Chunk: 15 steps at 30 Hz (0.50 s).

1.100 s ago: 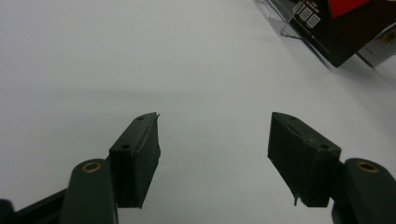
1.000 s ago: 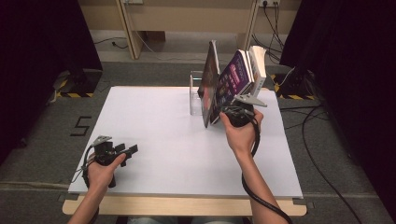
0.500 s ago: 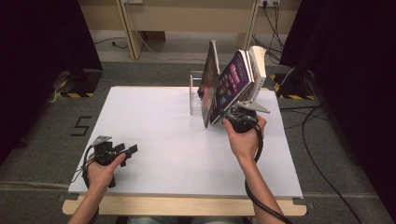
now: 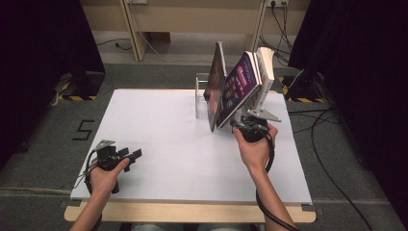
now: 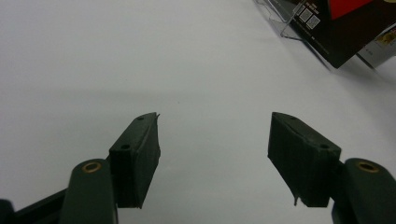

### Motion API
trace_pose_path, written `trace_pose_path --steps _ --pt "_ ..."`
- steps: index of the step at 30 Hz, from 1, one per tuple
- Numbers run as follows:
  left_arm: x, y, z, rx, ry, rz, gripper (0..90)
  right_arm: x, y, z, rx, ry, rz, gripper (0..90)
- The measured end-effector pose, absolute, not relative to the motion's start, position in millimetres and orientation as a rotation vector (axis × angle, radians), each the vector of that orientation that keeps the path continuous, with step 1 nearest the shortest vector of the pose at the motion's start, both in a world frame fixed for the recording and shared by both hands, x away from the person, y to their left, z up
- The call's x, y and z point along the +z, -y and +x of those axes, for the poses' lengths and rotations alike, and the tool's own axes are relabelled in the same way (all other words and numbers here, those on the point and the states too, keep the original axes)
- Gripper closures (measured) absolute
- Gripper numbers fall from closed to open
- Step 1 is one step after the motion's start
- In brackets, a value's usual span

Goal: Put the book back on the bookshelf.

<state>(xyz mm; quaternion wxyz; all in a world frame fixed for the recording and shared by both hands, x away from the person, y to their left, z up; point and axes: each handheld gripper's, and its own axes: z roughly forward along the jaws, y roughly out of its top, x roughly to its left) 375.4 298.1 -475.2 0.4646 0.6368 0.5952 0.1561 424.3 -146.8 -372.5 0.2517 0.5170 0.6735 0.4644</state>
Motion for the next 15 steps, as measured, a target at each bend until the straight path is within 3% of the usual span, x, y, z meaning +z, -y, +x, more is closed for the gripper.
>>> trace_pose_path --steps 15 --pt "-475 -299 375 0.385 -1.463 1.563 33.4 -383 156 417 1.231 -1.844 1.422 54.9"
